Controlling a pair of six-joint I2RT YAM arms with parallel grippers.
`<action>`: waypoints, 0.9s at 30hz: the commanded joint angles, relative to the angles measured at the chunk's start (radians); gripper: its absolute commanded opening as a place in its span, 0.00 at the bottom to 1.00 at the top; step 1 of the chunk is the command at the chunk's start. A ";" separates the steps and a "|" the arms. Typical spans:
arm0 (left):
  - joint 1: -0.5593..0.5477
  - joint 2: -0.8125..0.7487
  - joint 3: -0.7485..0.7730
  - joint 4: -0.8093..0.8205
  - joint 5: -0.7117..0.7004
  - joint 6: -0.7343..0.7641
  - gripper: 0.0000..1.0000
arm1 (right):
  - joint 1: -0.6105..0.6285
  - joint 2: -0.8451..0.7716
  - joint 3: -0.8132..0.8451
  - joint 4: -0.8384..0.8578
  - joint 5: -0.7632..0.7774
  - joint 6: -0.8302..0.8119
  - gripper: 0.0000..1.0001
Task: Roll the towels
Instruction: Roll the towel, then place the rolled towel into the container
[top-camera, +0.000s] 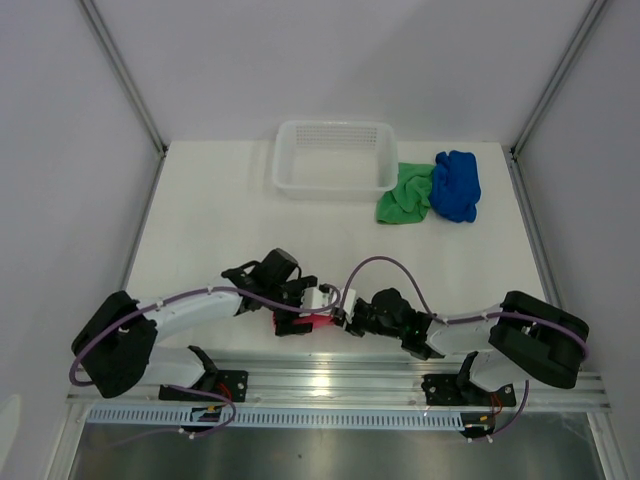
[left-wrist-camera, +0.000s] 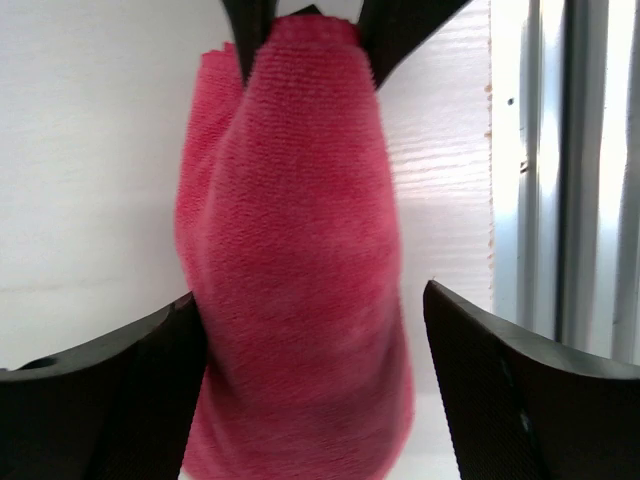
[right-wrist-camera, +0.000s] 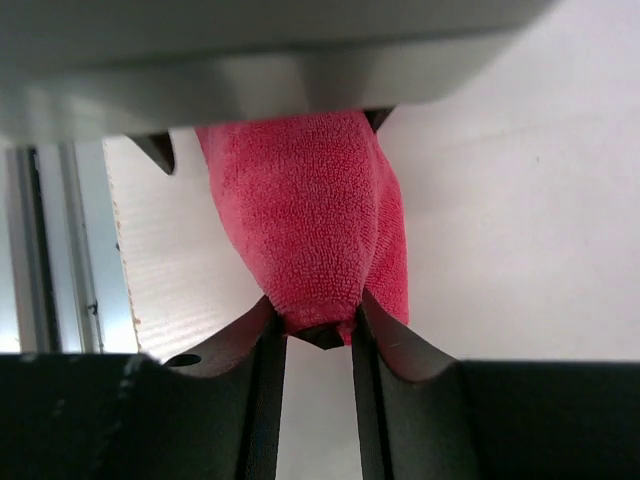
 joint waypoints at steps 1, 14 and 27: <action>-0.047 0.045 0.018 0.043 0.011 -0.011 0.88 | -0.006 -0.010 -0.009 0.017 0.039 0.027 0.28; -0.073 0.150 0.048 0.089 -0.136 -0.108 0.50 | 0.004 -0.018 -0.032 0.046 0.034 0.033 0.30; -0.092 0.171 0.079 0.073 -0.182 -0.131 0.06 | -0.032 -0.196 -0.017 -0.127 0.114 0.067 0.66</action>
